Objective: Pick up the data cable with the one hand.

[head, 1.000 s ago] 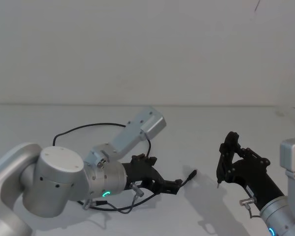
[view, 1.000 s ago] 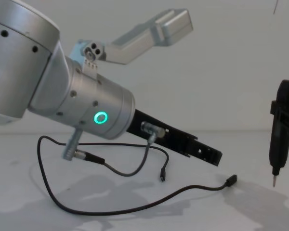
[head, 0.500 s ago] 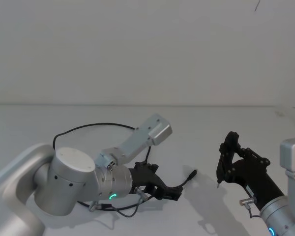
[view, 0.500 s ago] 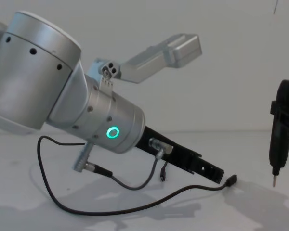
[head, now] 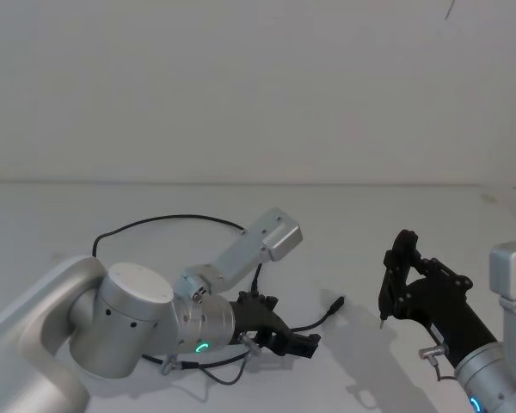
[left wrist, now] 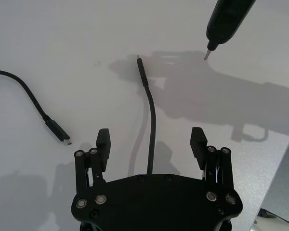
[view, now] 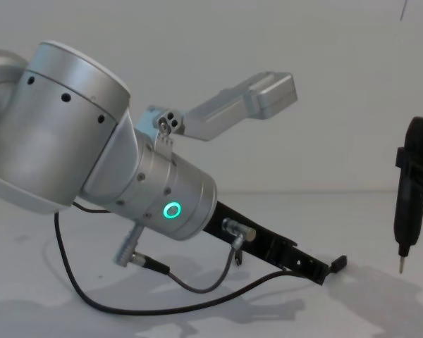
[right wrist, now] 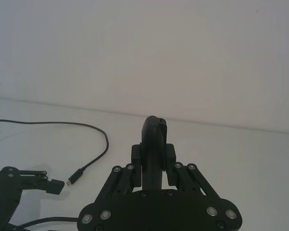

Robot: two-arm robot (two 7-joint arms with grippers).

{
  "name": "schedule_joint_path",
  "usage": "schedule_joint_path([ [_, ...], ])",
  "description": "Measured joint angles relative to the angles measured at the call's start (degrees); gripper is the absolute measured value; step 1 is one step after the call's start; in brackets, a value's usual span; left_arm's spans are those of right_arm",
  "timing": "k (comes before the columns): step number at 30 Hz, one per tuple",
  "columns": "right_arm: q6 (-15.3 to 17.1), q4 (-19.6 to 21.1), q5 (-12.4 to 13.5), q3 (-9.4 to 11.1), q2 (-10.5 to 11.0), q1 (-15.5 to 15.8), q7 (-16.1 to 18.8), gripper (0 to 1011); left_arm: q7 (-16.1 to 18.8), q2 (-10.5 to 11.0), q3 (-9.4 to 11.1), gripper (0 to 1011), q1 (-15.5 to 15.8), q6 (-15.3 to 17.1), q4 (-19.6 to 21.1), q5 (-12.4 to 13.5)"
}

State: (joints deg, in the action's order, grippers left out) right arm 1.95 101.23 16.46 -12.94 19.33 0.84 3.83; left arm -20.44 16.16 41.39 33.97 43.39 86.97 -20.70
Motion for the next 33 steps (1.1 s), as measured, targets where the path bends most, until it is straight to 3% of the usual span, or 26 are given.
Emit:
schedule_joint_path([
  [17, 0.0, 0.0, 0.0, 0.0, 0.0, 0.0, 0.0, 279, -0.4, -1.2, 0.3, 989, 0.3, -0.5, -2.5, 1.0],
  [24, 0.0, 0.0, 0.0, 0.0, 0.0, 0.0, 0.0, 279, -0.4, -1.4, 0.4, 853, 0.3, -0.6, -3.0, 1.2],
  [33, 0.0, 0.0, 0.0, 0.0, 0.0, 0.0, 0.0, 279, -0.5, -1.5, 0.4, 552, 0.4, -0.6, -3.3, 1.3],
])
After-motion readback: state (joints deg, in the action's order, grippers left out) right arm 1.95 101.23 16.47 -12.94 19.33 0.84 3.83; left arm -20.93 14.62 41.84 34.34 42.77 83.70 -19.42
